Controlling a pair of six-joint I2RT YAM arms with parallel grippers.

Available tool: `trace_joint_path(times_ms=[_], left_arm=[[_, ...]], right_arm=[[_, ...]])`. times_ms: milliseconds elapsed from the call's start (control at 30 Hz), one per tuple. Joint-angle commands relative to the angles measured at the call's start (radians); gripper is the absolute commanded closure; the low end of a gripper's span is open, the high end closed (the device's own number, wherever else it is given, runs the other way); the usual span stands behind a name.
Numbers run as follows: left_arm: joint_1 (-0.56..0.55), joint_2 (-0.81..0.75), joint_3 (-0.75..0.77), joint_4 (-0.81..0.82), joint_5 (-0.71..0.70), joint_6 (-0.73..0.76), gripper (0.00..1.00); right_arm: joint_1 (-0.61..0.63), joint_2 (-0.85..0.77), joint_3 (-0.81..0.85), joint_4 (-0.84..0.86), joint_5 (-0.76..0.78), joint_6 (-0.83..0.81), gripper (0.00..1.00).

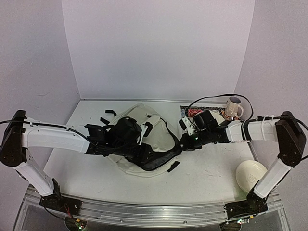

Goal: Pack the student bag
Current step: Adjust the student bag at the center of the board, then pick up the largest pocket of the bag from the student bag.

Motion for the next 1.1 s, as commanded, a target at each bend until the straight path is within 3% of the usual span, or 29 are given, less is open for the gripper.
trace_joint_path(times_ms=[0,133,233,400,600,767,1067], left_arm=[[-0.001,-0.093,-0.014,-0.074,-0.021,0.027,0.56],[-0.001,-0.161,-0.021,-0.104,-0.039,0.033,0.36],[-0.001,-0.214,-0.021,-0.114,-0.068,0.028,0.25],[0.018,-0.253,-0.004,-0.141,-0.170,0.003,0.13],[0.045,-0.243,0.056,-0.150,-0.203,0.003,0.03],[0.117,-0.127,0.130,-0.152,-0.206,0.012,0.01],[0.164,0.140,0.362,-0.200,-0.209,0.113,0.01]], right_arm=[[0.097,-0.095,-0.060,-0.031,-0.005,0.091,1.00],[0.120,-0.158,-0.091,-0.047,-0.006,0.088,0.99],[0.118,-0.205,-0.061,-0.095,0.063,0.016,0.87],[0.104,-0.210,0.069,-0.238,0.164,-0.139,0.68],[0.038,-0.187,0.197,-0.319,0.143,-0.276,0.52],[-0.045,-0.085,0.297,-0.320,0.082,-0.358,0.55],[-0.055,0.136,0.495,-0.309,0.042,-0.527,0.58]])
